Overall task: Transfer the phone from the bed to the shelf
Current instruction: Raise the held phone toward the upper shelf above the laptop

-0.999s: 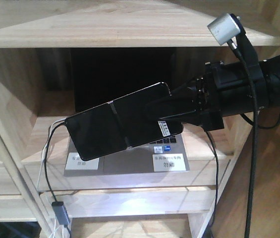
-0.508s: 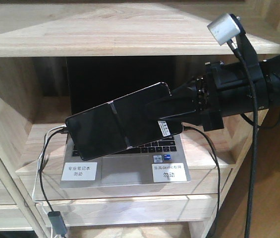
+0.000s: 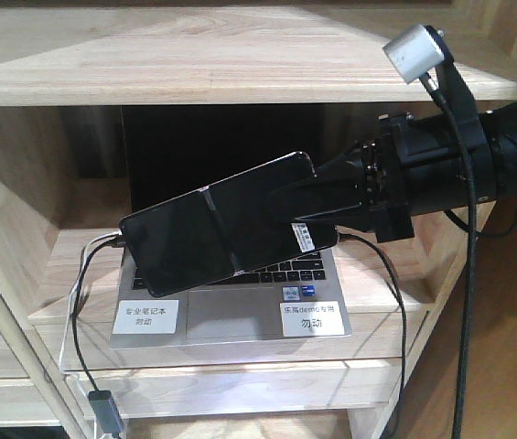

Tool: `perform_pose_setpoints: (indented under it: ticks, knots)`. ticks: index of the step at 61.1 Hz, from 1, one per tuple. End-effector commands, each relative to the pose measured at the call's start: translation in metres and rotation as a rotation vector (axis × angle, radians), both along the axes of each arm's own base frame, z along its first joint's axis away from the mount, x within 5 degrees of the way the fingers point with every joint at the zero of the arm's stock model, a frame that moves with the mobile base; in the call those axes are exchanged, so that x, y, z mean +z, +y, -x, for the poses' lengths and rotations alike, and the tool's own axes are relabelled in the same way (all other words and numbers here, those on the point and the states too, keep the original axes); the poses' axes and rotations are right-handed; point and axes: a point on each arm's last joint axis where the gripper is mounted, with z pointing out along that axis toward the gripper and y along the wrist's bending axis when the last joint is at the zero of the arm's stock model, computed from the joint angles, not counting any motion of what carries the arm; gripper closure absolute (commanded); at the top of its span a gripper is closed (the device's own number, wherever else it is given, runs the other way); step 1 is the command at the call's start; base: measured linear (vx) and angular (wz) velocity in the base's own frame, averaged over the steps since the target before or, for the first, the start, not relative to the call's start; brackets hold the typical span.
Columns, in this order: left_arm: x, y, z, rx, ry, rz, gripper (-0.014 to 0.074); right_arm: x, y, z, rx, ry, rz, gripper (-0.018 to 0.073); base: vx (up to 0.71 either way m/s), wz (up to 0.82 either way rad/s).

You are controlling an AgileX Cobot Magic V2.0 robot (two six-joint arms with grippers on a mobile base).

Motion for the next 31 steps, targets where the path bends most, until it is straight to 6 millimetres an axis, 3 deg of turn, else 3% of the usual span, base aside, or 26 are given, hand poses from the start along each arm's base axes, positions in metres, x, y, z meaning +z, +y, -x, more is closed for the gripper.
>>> perform_pose_setpoints:
  ticks: [1, 31]
  knots:
    - [0.0148, 0.0001, 0.0012, 0.001, -0.094, 0.017, 0.0595, 0.0238, 0.0012, 0.0140, 0.059, -0.026, -0.105, 0.0561, 0.00, 0.00]
    - [0.0148, 0.0001, 0.0012, 0.001, -0.094, 0.017, 0.0595, 0.0242, 0.0012, 0.0130, 0.048, -0.029, -0.109, 0.0561, 0.00, 0.00]
